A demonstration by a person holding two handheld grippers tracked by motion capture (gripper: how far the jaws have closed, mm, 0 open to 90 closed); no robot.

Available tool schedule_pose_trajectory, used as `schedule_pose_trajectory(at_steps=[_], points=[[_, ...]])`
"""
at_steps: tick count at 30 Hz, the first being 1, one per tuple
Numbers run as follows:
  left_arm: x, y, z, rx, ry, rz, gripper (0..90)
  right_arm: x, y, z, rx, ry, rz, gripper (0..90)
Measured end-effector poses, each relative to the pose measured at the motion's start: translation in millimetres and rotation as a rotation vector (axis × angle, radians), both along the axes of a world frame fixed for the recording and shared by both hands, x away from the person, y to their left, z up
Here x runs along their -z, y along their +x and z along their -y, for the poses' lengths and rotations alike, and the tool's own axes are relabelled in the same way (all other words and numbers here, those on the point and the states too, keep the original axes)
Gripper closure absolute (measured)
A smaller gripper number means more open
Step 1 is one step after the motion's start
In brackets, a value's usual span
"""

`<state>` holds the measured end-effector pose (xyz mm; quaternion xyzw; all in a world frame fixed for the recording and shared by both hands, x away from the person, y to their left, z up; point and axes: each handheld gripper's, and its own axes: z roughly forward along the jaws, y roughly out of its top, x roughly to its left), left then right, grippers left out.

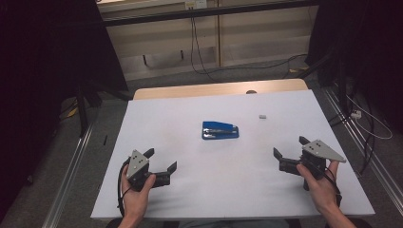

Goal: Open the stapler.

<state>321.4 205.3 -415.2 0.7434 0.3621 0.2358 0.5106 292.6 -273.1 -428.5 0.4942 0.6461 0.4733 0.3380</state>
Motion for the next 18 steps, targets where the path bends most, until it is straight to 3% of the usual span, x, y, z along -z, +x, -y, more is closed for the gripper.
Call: schedule_pose_trajectory(at_steps=[5,11,18], points=[[-0.3,1.0,0.5,0.010,0.010,0.005,4.0,0.7,0.4,1.0,-0.007,0.005,-0.010,1.5],[2.0,5.2,0.7,-0.001,0.009,-0.035,4.4,1.1,1.0,1.6,-0.018,0.007,-0.019,1.5],[1.4,5.4,1.4,0.020,-0.002,-0.044,5.1,3.2,4.2,-2.6,-0.051,0.021,-0.043,1.6]])
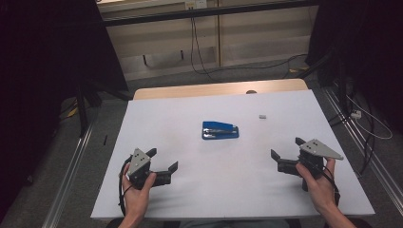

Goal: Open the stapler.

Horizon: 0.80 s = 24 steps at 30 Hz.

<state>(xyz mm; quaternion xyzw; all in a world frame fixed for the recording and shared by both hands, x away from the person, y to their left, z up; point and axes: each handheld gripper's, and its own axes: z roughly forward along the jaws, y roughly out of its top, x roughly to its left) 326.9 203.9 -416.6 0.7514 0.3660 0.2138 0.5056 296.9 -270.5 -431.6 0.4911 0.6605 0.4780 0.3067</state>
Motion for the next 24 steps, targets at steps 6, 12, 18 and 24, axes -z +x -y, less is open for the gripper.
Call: schedule_pose_trajectory(at_steps=[6,12,18,24], points=[[-4.8,6.5,3.9,0.021,0.010,0.012,5.9,0.2,2.7,-8.5,-0.042,0.001,0.002,1.6],[-1.9,15.7,10.8,0.070,0.018,-0.018,6.4,1.5,8.1,-14.7,-0.089,0.018,0.000,1.5],[2.6,18.7,18.6,0.077,0.026,-0.040,6.3,-1.1,17.2,-19.1,-0.112,0.008,0.004,1.6],[3.0,22.2,25.2,0.108,0.004,-0.049,5.3,-3.5,16.8,-25.6,-0.108,-0.020,0.013,1.5]])
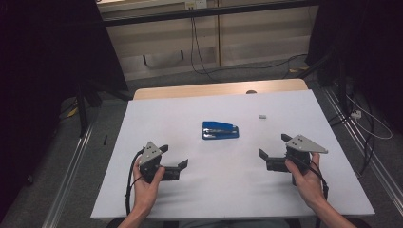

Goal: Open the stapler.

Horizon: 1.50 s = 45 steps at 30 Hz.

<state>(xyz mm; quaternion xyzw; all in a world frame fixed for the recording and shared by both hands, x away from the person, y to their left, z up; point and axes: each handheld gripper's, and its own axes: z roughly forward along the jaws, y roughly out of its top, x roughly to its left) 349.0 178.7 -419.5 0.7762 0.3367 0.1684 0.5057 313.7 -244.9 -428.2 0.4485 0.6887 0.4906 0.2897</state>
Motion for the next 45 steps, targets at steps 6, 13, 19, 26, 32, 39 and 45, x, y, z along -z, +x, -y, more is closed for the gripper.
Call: schedule_pose_trajectory(at_steps=[6,13,19,26,32,39,45], points=[[-2.6,4.9,5.7,0.025,0.004,0.027,5.1,-2.5,7.5,-6.7,-0.059,0.034,0.018,0.9],[-5.0,14.4,12.8,0.037,-0.025,0.032,5.0,-3.0,16.8,-21.0,-0.098,0.031,0.016,1.8],[-6.5,28.3,23.3,0.035,-0.007,0.048,5.0,-4.0,23.9,-30.3,-0.115,0.042,0.019,3.6],[-4.5,40.9,34.8,0.044,-0.001,0.049,5.2,-4.6,36.3,-41.4,-0.144,0.060,0.015,8.6],[-6.5,54.7,40.9,0.039,-0.005,0.053,5.6,-6.4,45.5,-52.8,-0.171,0.059,0.019,14.0],[-11.1,72.3,50.1,0.021,-0.009,0.059,5.6,-6.9,58.6,-62.6,-0.184,0.065,0.018,18.7],[-16.0,85.1,58.7,0.027,0.013,0.078,5.8,-8.2,70.1,-69.0,-0.192,0.065,0.026,22.9]])
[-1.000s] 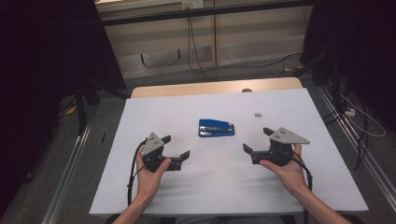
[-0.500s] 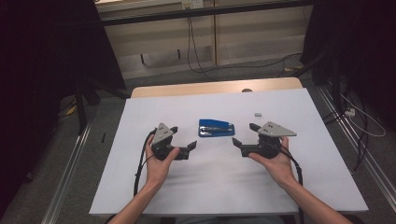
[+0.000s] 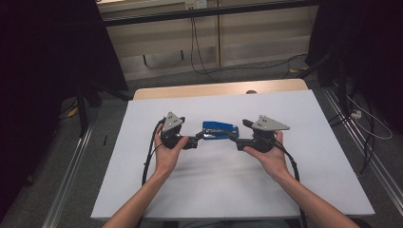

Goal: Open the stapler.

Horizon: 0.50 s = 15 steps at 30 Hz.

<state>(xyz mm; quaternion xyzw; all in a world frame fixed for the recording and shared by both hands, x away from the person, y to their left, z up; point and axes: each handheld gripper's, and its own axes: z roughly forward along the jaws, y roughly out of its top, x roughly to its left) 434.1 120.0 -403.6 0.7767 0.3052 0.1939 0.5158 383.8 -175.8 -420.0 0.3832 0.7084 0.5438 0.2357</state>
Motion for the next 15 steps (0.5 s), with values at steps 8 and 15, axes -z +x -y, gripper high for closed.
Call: schedule_pose_trajectory(at_steps=[8,15], points=[[15.9,7.6,-2.3,-0.005,0.014,-0.053,4.9,10.6,13.2,-10.2,-0.004,-0.016,-0.021,28.5],[24.2,11.8,-9.7,-0.019,0.018,-0.078,4.7,15.1,25.5,-20.2,-0.022,-0.021,-0.028,38.8]])
